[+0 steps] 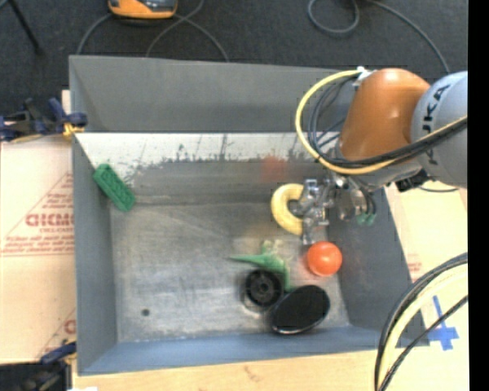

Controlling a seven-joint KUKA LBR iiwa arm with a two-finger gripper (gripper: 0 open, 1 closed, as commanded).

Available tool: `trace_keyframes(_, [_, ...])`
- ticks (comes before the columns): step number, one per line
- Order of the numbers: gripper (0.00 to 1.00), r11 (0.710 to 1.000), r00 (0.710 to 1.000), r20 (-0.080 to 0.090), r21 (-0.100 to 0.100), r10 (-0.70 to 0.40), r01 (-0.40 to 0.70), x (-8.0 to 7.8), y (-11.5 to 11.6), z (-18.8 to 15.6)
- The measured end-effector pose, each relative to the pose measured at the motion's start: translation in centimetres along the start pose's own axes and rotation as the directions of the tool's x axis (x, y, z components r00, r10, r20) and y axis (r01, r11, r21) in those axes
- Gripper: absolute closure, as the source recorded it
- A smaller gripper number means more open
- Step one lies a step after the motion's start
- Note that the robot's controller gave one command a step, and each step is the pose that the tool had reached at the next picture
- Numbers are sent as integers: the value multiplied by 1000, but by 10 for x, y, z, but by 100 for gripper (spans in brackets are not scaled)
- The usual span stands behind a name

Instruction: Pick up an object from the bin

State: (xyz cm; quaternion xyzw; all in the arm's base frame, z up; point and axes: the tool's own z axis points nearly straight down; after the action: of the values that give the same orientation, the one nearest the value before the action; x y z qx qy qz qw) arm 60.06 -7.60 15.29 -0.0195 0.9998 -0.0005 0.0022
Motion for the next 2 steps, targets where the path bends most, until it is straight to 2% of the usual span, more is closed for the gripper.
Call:
trace_keyframes(1, [100, 1000, 1000, 13, 1, 17, -17, -6, 0, 24])
trace_keyframes(2, [100, 1000, 1000, 7, 0, 26, -26, -5, 1, 40])
